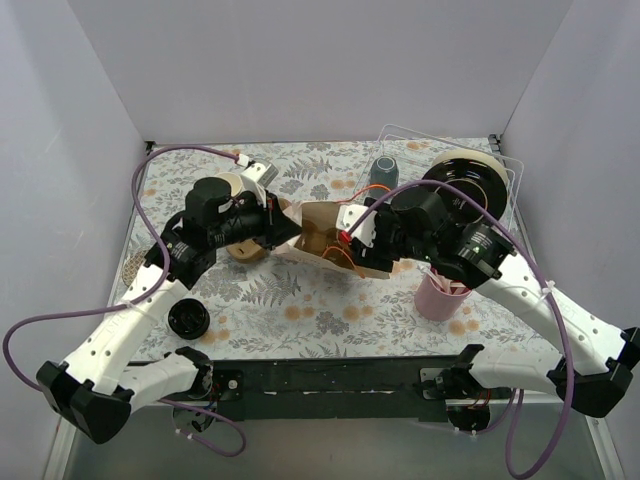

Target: Pack the takeout coffee

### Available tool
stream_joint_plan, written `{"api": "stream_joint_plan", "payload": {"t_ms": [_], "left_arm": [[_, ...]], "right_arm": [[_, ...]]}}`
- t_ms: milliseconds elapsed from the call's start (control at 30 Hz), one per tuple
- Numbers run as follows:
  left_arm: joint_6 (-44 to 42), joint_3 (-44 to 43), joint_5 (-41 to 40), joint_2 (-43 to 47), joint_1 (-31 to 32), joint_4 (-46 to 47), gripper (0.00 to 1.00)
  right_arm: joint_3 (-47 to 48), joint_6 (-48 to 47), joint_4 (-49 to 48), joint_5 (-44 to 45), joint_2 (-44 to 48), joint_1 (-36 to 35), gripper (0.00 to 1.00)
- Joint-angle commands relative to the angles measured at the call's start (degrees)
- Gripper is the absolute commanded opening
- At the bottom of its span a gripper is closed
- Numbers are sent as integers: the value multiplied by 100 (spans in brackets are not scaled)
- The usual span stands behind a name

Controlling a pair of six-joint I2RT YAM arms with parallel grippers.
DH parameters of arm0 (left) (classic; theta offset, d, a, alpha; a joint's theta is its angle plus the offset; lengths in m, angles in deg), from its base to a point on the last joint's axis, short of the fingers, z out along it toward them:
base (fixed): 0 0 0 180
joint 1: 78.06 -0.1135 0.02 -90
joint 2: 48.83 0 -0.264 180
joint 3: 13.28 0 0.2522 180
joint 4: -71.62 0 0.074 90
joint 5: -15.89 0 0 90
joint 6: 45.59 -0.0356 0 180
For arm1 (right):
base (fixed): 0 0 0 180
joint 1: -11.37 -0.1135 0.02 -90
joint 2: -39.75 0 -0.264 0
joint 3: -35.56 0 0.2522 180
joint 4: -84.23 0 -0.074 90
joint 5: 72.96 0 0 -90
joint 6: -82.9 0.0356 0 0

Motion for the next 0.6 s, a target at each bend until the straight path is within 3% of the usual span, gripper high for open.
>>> {"api": "stream_joint_plan", "payload": {"t_ms": [0,167,333,567], "left_arm": [[160,-194,96,40,52,196,0],[468,-219,-535,-39,552,30,0],[907,-483,-799,-163,624,-51,0],[198,25,-897,118,773,248,0]], "right_arm": [[-86,-637,-460,-298,346,-11,46],[-357,-840,-696,59,531,-195,44],[-280,-980,-734,203,637,-283,45],[-622,-1279,-91,-130,847,-274,48]]}}
